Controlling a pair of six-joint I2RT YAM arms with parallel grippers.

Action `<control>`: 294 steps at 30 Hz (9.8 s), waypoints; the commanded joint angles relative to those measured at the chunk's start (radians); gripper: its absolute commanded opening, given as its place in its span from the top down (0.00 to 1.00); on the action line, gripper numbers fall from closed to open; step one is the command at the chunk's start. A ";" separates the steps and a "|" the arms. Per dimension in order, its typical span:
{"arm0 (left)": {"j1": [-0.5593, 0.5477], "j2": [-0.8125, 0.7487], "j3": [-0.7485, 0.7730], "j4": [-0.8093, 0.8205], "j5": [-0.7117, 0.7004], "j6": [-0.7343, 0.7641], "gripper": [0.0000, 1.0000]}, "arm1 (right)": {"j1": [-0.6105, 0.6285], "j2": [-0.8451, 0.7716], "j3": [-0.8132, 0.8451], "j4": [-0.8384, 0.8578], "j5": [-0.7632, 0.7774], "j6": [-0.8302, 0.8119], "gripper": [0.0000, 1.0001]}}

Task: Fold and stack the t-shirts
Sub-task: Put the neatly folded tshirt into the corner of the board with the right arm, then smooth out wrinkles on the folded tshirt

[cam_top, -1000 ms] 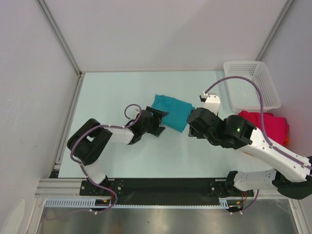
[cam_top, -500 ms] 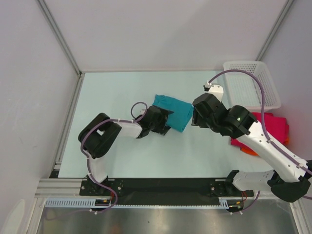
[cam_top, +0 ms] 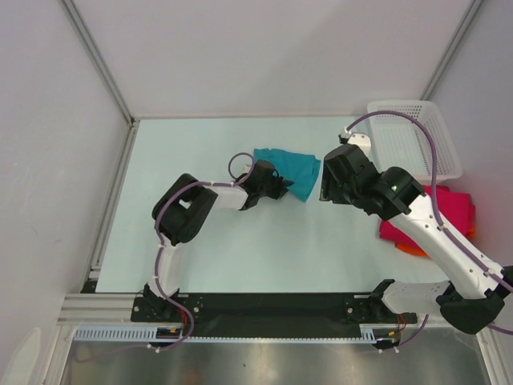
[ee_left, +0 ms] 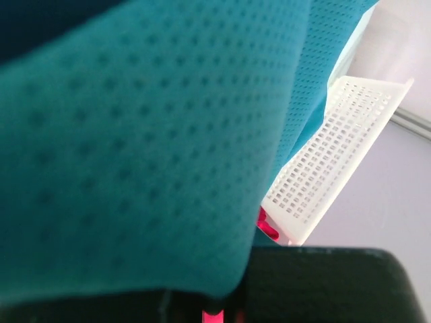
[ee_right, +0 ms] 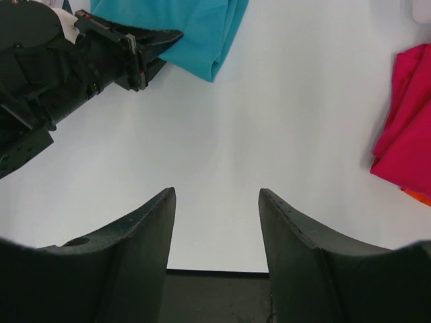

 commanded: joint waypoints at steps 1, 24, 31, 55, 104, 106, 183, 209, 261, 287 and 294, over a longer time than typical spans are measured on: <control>0.006 0.053 0.113 0.056 0.084 0.095 1.00 | -0.018 -0.026 0.032 0.006 -0.007 -0.028 0.42; -0.061 0.006 0.003 0.400 0.531 0.161 1.00 | -0.118 -0.228 -0.431 0.198 -0.260 0.093 0.22; -0.058 0.003 -0.043 0.438 0.627 0.184 1.00 | -0.126 -0.199 -0.511 0.283 -0.329 0.114 0.23; -0.020 -0.063 -0.494 0.941 0.651 -0.032 1.00 | -0.232 -0.003 -0.545 0.428 -0.349 0.048 0.22; 0.065 0.021 -0.603 1.168 0.726 -0.134 1.00 | -0.407 0.640 -0.392 0.746 -0.604 -0.116 0.22; 0.065 0.025 -0.600 1.173 0.727 -0.140 1.00 | -0.405 0.663 -0.399 0.766 -0.630 -0.105 0.22; -0.353 0.605 0.667 0.992 0.882 -0.417 1.00 | -0.784 -0.011 -0.250 0.129 -0.197 -0.269 1.00; -0.301 0.579 0.368 1.355 0.865 -0.522 0.43 | -0.805 -0.003 -0.299 0.143 -0.038 -0.248 1.00; 0.025 0.335 -0.135 1.477 0.986 -0.408 0.42 | -1.094 0.160 -0.109 0.207 0.079 -0.277 0.77; 0.026 0.296 -0.215 1.477 0.986 -0.379 0.42 | -1.130 0.234 -0.171 0.270 -0.074 -0.245 0.44; 0.031 0.265 -0.238 1.475 0.996 -0.375 0.42 | -1.275 0.345 -0.132 0.273 -0.160 -0.173 0.44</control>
